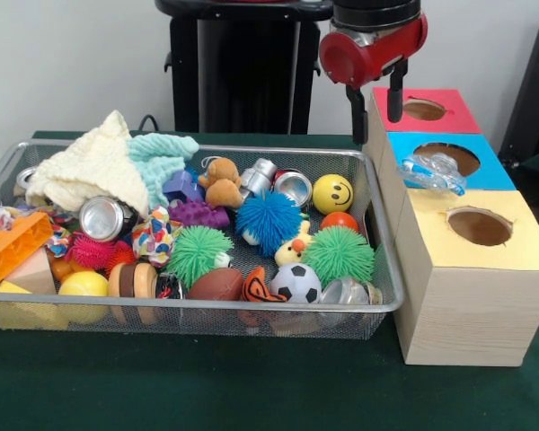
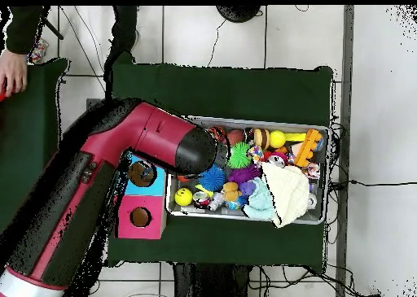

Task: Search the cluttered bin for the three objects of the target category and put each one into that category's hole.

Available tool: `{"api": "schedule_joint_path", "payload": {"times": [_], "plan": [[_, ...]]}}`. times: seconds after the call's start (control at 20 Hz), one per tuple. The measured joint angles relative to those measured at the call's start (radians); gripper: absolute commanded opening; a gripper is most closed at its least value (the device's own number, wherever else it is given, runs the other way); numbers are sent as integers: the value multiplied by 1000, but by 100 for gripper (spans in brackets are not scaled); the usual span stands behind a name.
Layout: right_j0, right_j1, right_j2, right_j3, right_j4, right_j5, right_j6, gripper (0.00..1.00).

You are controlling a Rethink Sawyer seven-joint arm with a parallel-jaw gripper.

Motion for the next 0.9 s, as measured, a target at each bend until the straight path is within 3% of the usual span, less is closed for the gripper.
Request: {"api": "schedule_joint_path", "payload": {"times": [0.9], "plan": [[-13, 2, 2, -27, 64, 0, 0, 100]]}}
